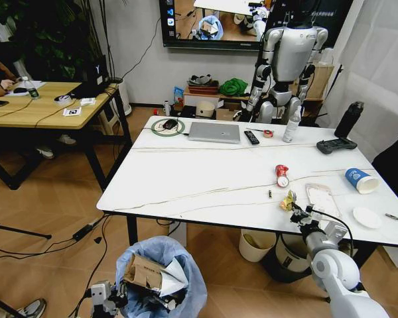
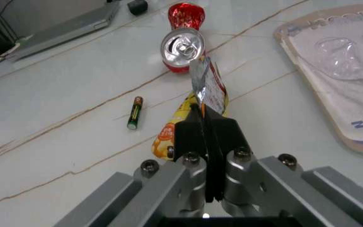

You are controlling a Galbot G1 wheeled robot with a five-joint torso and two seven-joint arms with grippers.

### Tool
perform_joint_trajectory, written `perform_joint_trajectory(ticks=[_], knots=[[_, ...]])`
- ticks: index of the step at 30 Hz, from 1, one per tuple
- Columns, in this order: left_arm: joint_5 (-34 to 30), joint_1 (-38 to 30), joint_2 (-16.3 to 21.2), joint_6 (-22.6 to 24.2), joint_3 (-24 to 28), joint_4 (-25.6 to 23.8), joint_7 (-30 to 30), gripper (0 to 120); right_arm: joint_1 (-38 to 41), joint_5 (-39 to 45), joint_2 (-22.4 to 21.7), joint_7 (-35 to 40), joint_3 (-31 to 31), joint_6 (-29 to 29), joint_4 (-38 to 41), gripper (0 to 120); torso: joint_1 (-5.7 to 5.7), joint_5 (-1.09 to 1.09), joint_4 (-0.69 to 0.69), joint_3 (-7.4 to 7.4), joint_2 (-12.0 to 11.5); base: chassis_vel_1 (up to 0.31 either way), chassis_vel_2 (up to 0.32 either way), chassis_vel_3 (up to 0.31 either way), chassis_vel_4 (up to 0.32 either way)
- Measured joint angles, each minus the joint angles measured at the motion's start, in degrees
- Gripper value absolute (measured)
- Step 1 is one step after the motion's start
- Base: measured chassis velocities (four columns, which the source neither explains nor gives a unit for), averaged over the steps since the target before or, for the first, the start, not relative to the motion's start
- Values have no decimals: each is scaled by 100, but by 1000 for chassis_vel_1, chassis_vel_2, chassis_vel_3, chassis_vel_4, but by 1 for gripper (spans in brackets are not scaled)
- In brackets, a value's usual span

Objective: Pick up the trash bin and place the trash from the table into it.

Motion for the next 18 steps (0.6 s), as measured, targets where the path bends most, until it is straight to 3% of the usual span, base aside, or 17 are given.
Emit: perform_joint_trajectory(ticks=[12, 18], knots=[[-74, -81, 166, 42, 113, 78, -10, 0, -364, -78, -23, -278, 67, 250, 318, 0, 0, 0, 0, 0, 0, 0, 0, 0, 0], [-130, -100, 260, 68, 122, 79, -19, 0, -479, 47, -405, -538, -141, 551, 605, 0, 0, 0, 0, 0, 0, 0, 0, 0, 0]])
